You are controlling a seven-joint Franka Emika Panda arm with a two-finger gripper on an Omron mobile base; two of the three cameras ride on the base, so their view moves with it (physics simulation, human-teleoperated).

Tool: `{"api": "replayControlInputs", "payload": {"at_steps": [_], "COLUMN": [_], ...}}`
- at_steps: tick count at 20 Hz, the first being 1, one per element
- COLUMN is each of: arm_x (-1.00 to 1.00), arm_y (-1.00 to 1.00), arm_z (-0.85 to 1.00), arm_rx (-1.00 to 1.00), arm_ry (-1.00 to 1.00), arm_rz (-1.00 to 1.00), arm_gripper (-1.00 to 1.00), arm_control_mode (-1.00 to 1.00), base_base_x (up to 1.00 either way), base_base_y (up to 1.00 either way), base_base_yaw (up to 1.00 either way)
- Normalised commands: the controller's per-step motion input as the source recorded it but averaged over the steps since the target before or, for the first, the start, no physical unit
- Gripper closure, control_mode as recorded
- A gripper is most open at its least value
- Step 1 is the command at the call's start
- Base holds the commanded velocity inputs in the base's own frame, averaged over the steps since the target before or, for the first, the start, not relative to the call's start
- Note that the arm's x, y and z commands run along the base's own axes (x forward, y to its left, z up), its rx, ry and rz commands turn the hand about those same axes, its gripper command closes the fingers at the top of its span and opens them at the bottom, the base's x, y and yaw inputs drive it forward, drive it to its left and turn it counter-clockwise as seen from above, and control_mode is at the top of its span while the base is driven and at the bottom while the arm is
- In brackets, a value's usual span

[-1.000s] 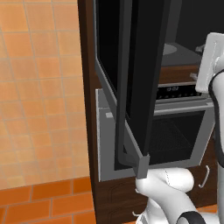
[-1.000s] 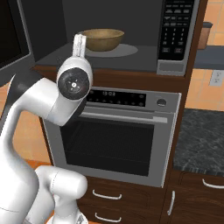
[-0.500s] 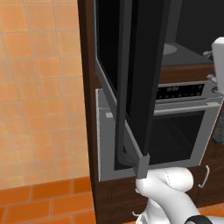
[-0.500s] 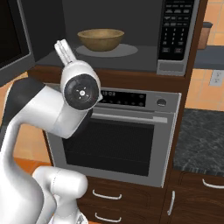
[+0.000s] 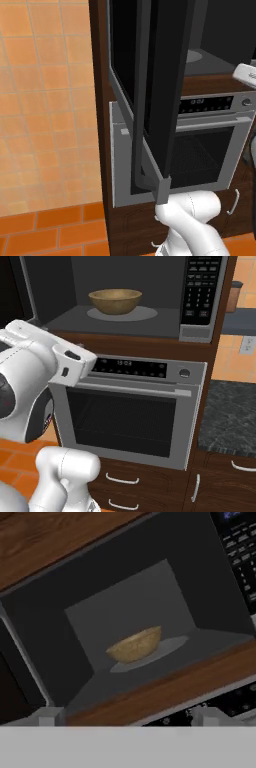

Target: Open the microwave, place the bowl with waffle inside the microwave, then close the microwave door and turn it on.

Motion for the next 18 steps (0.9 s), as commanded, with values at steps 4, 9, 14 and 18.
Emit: {"api": "replayControlInputs", "payload": {"at_steps": [4,9,14,18], "arm_x": [-0.39,0.0,-0.34,-0.93], "arm_y": [0.02,-0.04,-0.07,-0.13], "arm_z": [0.5,0.05,0.0,-0.03], "arm_rx": [-0.4,-0.03,-0.11,-0.12], "arm_ry": [-0.09,0.02,0.06,0.0], "arm_rz": [-0.12,-0.06,0.0,-0.02], "arm_gripper": [-1.0,-1.0,-1.0,-1.0], "arm_control_mode": [-1.0,-1.0,-1.0,-1.0], "base_base_x": [0.0,0.0,0.0,0.0], "base_base_y": [0.0,0.0,0.0,0.0], "base_base_yaw": [0.0,0.0,0.0,0.0]}}
